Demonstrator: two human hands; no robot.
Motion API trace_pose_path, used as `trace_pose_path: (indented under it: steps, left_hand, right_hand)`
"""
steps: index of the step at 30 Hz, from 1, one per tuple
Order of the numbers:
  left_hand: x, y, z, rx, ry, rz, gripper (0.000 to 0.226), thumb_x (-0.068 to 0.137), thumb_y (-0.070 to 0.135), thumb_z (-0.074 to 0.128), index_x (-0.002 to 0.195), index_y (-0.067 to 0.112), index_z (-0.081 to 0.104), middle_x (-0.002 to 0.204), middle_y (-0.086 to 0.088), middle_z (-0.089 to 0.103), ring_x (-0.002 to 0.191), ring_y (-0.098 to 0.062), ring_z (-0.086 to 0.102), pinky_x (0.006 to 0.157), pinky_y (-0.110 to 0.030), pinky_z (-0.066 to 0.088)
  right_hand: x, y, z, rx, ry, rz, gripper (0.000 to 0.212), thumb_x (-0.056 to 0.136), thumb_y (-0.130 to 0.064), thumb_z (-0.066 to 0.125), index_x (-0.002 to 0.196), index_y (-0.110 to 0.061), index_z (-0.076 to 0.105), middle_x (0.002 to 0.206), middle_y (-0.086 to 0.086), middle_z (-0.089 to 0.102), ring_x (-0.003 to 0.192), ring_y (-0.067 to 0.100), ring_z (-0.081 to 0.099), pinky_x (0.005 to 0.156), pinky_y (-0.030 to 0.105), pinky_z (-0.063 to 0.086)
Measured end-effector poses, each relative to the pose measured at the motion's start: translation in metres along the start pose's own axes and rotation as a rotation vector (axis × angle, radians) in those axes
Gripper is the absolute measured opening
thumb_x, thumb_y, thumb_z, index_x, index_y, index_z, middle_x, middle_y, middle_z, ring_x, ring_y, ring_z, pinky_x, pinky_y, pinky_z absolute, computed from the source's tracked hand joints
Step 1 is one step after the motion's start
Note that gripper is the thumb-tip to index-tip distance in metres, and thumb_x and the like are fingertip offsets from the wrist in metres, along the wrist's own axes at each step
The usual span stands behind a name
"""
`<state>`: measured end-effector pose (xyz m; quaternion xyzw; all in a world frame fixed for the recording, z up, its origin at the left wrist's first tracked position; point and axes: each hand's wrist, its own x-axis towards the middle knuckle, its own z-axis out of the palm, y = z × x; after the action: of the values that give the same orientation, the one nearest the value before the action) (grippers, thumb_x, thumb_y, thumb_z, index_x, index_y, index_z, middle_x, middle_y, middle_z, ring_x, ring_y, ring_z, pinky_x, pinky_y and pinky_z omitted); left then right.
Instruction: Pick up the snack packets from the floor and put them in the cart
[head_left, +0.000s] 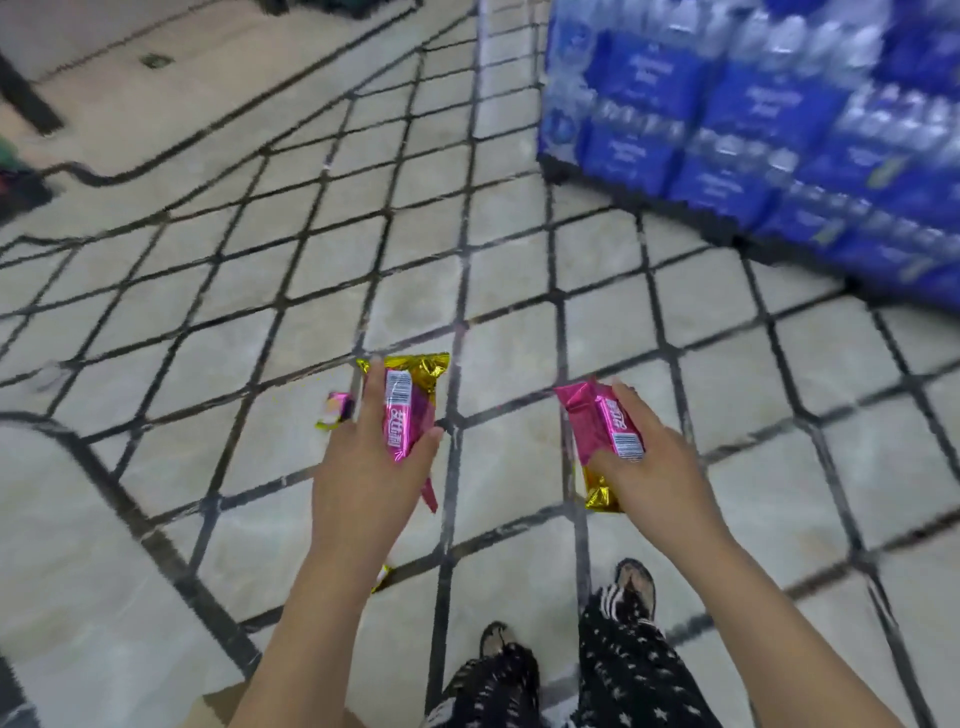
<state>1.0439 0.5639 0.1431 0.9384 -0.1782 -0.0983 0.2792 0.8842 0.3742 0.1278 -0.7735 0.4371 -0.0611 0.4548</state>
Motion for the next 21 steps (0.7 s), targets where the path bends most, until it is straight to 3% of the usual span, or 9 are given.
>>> trace_pose_path:
  steps: [6, 12, 16, 21]
  left_hand:
    - [-0.027, 0.068, 0.052, 0.048, -0.159, 0.248, 0.085, 0.089, 0.052, 0.057, 0.153, 0.049, 0.002, 0.098, -0.007, 0.061, 0.089, -0.032, 0.059, 0.071, -0.037, 0.043]
    - [-0.091, 0.158, 0.118, 0.046, -0.334, 0.501, 0.084, 0.09, 0.049, 0.056, 0.152, 0.05, 0.001, 0.094, -0.007, 0.061, 0.076, -0.024, 0.057, 0.06, -0.034, 0.039]
    - [-0.16, 0.224, 0.171, 0.014, -0.442, 0.651, 0.081, 0.091, 0.044, 0.058, 0.154, 0.047, 0.006, 0.104, -0.009, 0.063, 0.083, -0.025, 0.058, 0.065, -0.034, 0.04]
    - [-0.256, 0.286, 0.24, 0.014, -0.58, 0.809, 0.081, 0.092, 0.047, 0.058, 0.151, 0.053, 0.003, 0.099, -0.004, 0.061, 0.08, -0.018, 0.058, 0.062, -0.031, 0.041]
  right_hand:
    - [-0.051, 0.075, -0.069, 0.048, 0.228, 0.141, 0.056, 0.088, -0.045, 0.057, 0.14, -0.049, 0.036, 0.092, 0.003, 0.06, 0.074, 0.012, 0.06, 0.058, 0.028, 0.043]
    - [-0.123, 0.159, -0.142, 0.202, 0.446, 0.308, 0.06, 0.088, -0.043, 0.059, 0.14, -0.055, 0.032, 0.101, 0.001, 0.061, 0.085, 0.016, 0.063, 0.075, 0.04, 0.056]
    - [-0.178, 0.22, -0.2, 0.239, 0.559, 0.376, 0.061, 0.089, -0.043, 0.06, 0.142, -0.052, 0.032, 0.103, 0.0, 0.06, 0.086, 0.013, 0.062, 0.074, 0.036, 0.054]
    - [-0.25, 0.298, -0.26, 0.359, 0.704, 0.495, 0.065, 0.087, -0.039, 0.062, 0.141, -0.056, 0.03, 0.108, -0.001, 0.058, 0.092, 0.013, 0.06, 0.073, 0.031, 0.053]
